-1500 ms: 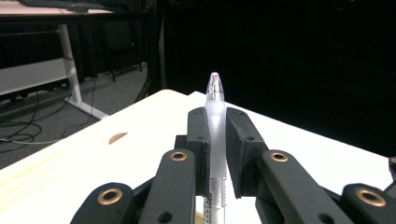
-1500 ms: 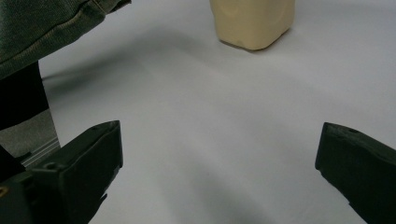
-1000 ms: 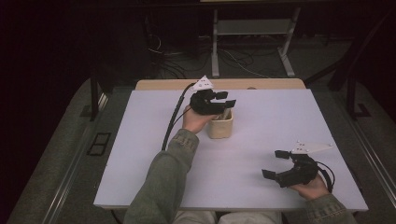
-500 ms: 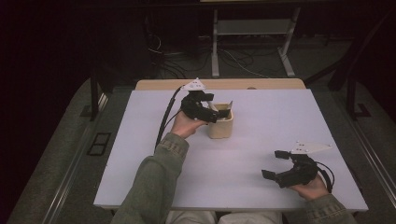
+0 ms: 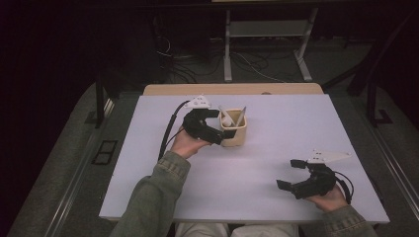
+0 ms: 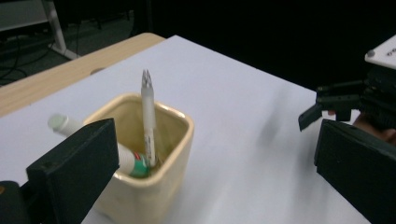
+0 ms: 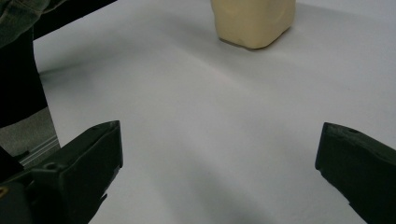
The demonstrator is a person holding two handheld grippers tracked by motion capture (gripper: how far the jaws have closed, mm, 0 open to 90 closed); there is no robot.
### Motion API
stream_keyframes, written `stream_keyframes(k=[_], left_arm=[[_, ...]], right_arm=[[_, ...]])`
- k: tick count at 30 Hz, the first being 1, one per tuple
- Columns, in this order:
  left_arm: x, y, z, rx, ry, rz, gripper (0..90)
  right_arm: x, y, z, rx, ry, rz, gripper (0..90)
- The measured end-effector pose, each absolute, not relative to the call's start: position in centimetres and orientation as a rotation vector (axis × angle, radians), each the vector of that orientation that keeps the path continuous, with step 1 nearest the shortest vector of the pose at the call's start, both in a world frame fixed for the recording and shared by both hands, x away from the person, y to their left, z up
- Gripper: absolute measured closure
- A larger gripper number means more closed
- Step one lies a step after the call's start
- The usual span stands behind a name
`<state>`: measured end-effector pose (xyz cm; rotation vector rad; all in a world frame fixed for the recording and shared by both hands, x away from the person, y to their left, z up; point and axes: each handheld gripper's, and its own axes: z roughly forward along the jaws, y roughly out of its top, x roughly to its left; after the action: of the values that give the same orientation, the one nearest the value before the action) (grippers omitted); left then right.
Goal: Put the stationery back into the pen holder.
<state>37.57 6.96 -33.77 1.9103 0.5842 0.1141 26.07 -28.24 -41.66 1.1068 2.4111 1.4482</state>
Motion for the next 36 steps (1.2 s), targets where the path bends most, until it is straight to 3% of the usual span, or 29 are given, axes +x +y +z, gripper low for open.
stream_keyframes(k=[36], left_arm=[[31.5, 13.1, -36.8, 1.908, 0.672, 0.131, 0.0]], right_arm=[[26.1, -28.3, -41.6, 1.115, 2.410, 1.436, 0.4]])
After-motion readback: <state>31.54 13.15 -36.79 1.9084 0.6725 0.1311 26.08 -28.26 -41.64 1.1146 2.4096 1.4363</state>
